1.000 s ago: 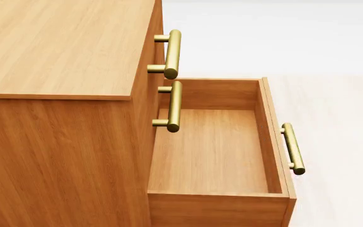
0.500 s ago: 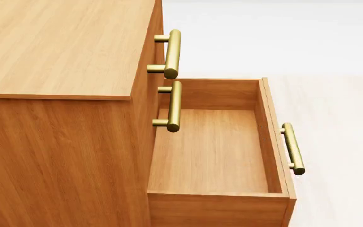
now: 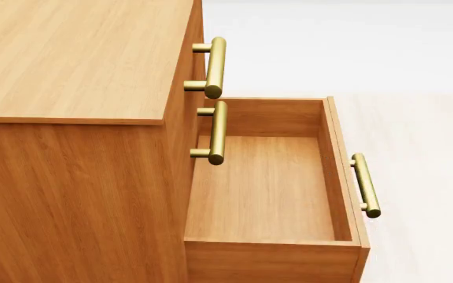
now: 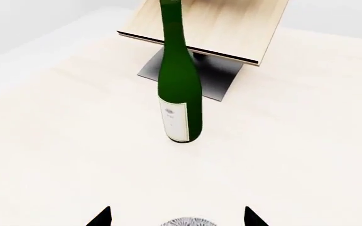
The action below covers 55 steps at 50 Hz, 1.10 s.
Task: Put the bowl in the bottom drawer of the cabinet and close it.
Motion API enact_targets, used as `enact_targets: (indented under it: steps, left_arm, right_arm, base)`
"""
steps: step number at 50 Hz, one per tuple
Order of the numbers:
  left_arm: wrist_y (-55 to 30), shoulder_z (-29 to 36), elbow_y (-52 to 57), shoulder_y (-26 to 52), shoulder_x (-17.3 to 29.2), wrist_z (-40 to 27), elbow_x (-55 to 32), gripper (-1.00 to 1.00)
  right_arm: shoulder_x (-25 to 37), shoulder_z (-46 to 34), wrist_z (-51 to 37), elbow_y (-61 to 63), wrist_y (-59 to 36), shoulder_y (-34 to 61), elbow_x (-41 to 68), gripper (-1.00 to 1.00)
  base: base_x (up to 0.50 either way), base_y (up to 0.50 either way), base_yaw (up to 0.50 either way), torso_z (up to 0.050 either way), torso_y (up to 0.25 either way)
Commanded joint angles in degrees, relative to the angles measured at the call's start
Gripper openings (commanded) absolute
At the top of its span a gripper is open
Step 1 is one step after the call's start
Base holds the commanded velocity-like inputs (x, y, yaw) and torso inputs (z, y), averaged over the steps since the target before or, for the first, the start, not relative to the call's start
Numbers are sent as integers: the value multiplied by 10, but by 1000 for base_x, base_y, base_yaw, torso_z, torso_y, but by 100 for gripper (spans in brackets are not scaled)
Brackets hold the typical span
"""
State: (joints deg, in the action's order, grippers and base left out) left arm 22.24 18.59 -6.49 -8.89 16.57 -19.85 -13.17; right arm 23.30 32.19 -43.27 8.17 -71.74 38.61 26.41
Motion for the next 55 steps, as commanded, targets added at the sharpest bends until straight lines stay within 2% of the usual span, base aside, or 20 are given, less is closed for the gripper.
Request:
enact_targets:
  steps: [1, 22, 55]
  left_arm:
    - [-4, 0, 3, 2, 4, -1, -3, 100]
    - [-1, 2, 6, -3, 8, -4, -5, 100]
    - [2, 7, 6, -4, 11, -8, -6, 100]
  right_arm:
    - [-7, 21, -12, -22, -2, 1, -3, 100]
    - [-11, 69, -32, -36, -2, -7, -7, 100]
    - [10, 81, 2, -152, 69, -21, -22, 100]
  base:
    - [0, 0, 0, 0, 0]
    - [0, 0, 0, 0, 0]
    - [0, 0, 0, 0, 0]
